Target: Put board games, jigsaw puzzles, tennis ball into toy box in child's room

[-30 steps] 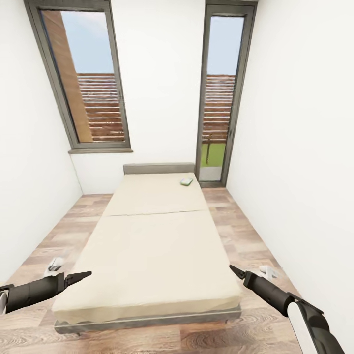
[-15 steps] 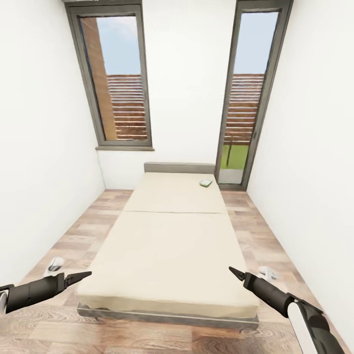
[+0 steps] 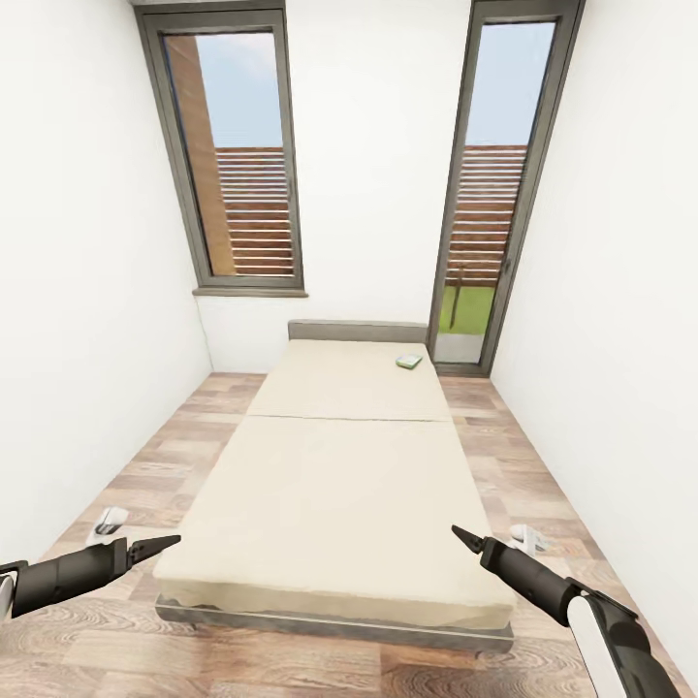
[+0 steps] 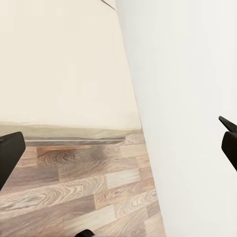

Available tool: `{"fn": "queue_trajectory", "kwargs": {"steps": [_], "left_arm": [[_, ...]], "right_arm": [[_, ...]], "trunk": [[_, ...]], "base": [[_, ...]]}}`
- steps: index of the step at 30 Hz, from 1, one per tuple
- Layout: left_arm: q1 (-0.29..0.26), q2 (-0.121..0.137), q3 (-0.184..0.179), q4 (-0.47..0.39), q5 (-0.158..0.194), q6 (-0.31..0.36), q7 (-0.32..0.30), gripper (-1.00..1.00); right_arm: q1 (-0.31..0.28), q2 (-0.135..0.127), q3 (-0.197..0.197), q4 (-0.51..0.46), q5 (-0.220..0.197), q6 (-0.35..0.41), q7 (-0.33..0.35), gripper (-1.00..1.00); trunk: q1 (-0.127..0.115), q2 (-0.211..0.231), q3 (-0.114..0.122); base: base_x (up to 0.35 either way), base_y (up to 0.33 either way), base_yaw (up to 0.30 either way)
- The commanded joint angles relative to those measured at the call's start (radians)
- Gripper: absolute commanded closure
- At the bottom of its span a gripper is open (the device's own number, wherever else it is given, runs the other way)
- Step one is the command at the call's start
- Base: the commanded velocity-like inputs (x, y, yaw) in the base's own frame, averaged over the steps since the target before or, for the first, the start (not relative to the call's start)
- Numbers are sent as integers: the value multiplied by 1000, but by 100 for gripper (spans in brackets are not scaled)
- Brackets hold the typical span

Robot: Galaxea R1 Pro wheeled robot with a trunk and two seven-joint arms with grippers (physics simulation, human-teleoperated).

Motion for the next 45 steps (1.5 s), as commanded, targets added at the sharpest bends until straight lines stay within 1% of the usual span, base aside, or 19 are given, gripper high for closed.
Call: {"fn": "queue_trajectory", "kwargs": {"steps": [1, 6, 17, 27, 41, 45], "left_arm": [[-1, 0, 0, 0, 3, 7, -1, -100], [-1, 0, 0, 0, 2, 7, -1, -100], [-1, 0, 0, 0, 2, 7, -1, -100], [-1, 0, 0, 0, 2, 7, -1, -100], [-1, 0, 0, 0, 1, 8, -1, -100], [-1, 0, 0, -6, 1, 13, -1, -100]], "right_arm": [[-1, 0, -2, -1, -5, 8, 1, -100], [-1, 0, -2, -1, -3, 8, 1, -100], [-1, 0, -2, -1, 4, 8, 0, -100], [-1, 0, 0, -1, 6, 8, 0, -100], [-1, 0, 7, -1, 7, 8, 0, -100], [-1, 0, 7, -3, 4, 14, 1, -100]], "trunk": [[1, -2, -2], [1, -2, -2], [1, -2, -2], [1, -2, -2], [1, -2, -2], [1, -2, -2]], "base": [[0, 0, 0], [0, -79, 0], [0, -243, 37], [0, -86, 254], [0, -262, 290], [0, -112, 291]]}}
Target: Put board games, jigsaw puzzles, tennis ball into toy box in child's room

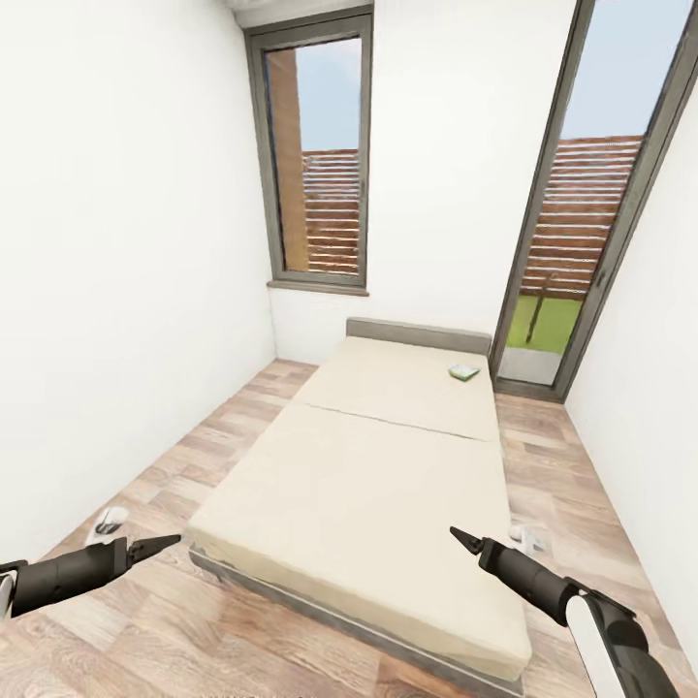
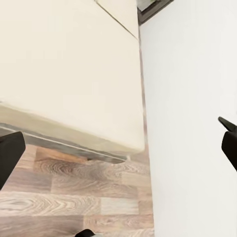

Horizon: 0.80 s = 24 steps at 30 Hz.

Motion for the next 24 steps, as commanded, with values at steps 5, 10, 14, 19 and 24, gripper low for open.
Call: {"fn": "queue_trajectory", "kwargs": {"steps": [5, 10, 14, 19, 24], "left_arm": [[-1, 1, 0, -8, 3, 31, -2, -100], [-1, 5, 0, -20, 5, 84, -11, -100], [0, 15, 0, -31, 12, 108, -117, -100], [0, 32, -9, -34, 5, 119, -279, -100], [0, 34, -11, -33, 2, 121, -322, -100]], "right_arm": [[-1, 1, -3, -10, -11, 74, 4, -100], [-1, 0, -10, -37, -16, 158, 76, -100], [-1, -1, -13, -81, -15, 210, 189, -100], [-1, -1, -44, -110, -17, 238, 276, -100], [-1, -6, -80, -110, -5, 243, 336, -100]], "trunk": [[1, -2, -2], [1, -2, -2], [1, -2, -2], [1, -2, -2], [1, -2, -4]], "base": [[0, -30, 291], [0, -6, 291], [0, -1, 291], [0, 0, 291], [0, 0, 289]]}}
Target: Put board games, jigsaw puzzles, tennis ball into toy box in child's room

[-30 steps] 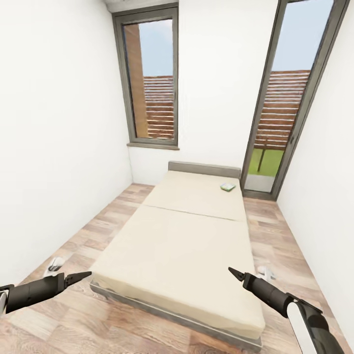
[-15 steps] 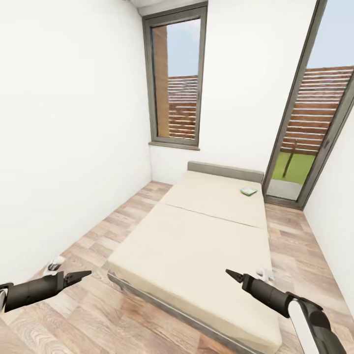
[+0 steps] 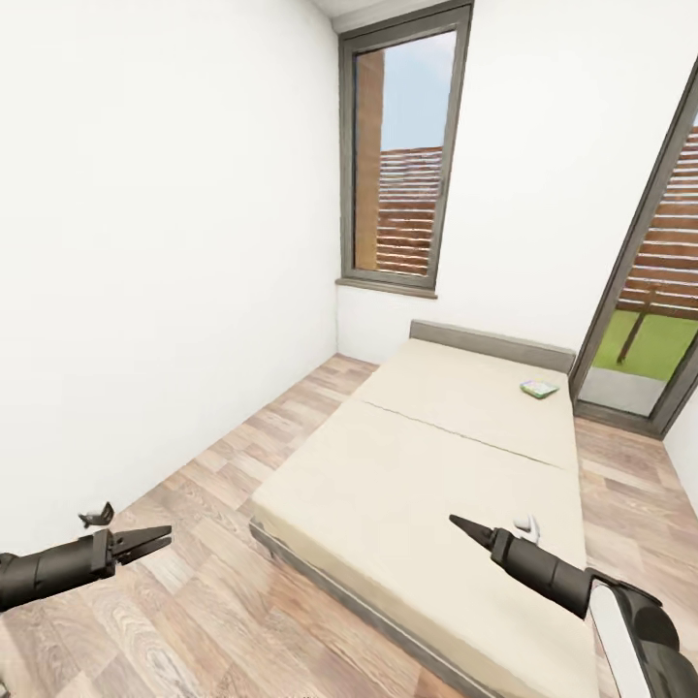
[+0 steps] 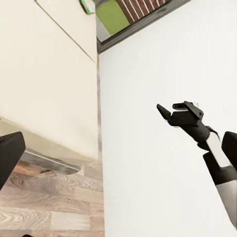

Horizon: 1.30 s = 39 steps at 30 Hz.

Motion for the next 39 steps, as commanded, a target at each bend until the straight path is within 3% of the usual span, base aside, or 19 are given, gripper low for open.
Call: {"fn": "queue_trajectory", "kwargs": {"steps": [1, 6, 14, 32, 39], "left_arm": [[-1, 0, -1, 1, -2, 11, -8, -100], [-1, 0, 3, 0, 0, 11, -15, -100], [-1, -1, 3, -5, 4, 8, -22, -100], [-1, -4, -6, -8, 7, 1, -26, -100], [0, -6, -4, -54, 5, -18, -24, -100]], "right_arm": [[-1, -10, -7, -1, -2, 6, 16, -100], [-1, -51, -15, 1, -8, 4, 56, -100], [-1, -70, -22, 4, -11, 5, 73, -100], [1, -72, -25, 5, -10, -2, 83, -100], [2, -72, -25, 5, -10, -3, 83, -100]], "trunk": [[1, -2, -3], [1, -2, -5], [1, -2, -9], [1, -2, -12], [1, -2, -12]], "base": [[0, 0, 286], [0, 0, 285], [0, 0, 283], [0, 0, 155], [0, 0, 281]]}}
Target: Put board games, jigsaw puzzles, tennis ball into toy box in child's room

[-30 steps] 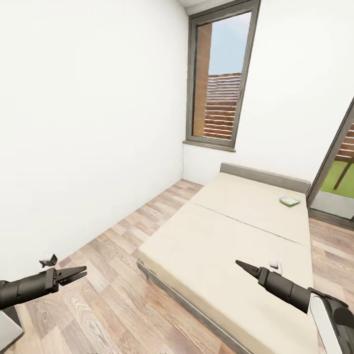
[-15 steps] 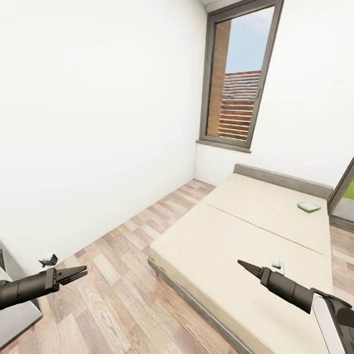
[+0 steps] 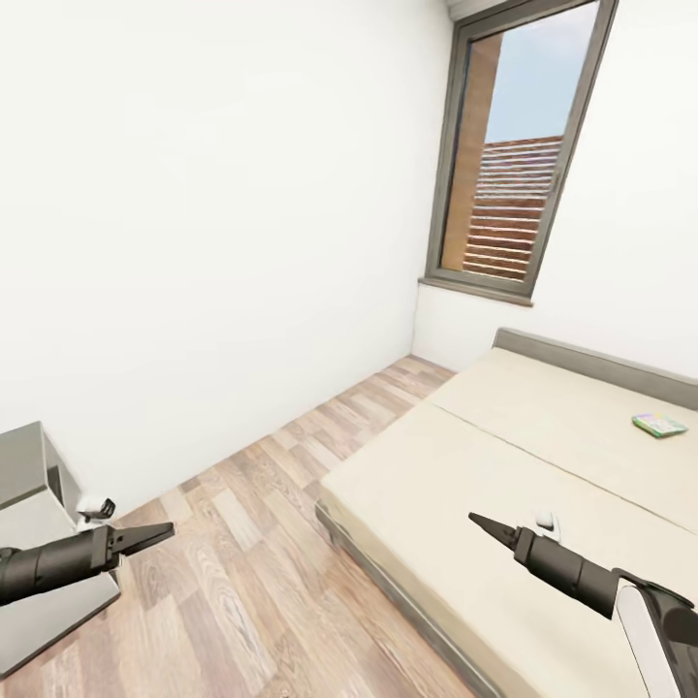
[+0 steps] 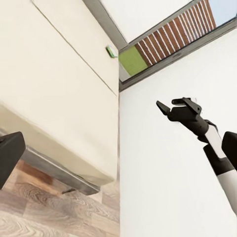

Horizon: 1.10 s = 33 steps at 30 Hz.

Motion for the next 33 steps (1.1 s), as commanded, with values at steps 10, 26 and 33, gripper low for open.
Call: {"fn": "queue_trajectory", "kwargs": {"steps": [10, 26, 33], "left_arm": [[-1, -3, 0, -13, -1, 5, -4, -100], [-1, -3, -1, -18, -1, 4, -4, -100], [0, -3, 0, -18, -1, 3, -4, -100]], "right_arm": [[0, 4, 0, 0, 5, 3, 2, -100], [0, 3, 0, 4, 8, 1, 1, -100], [0, 3, -1, 12, 7, 0, 2, -100]], "trunk": [[1, -2, -2], [1, -2, -2], [1, -2, -2]], "base": [[-96, -35, 291], [-273, -145, 292], [-138, -21, 292]]}}
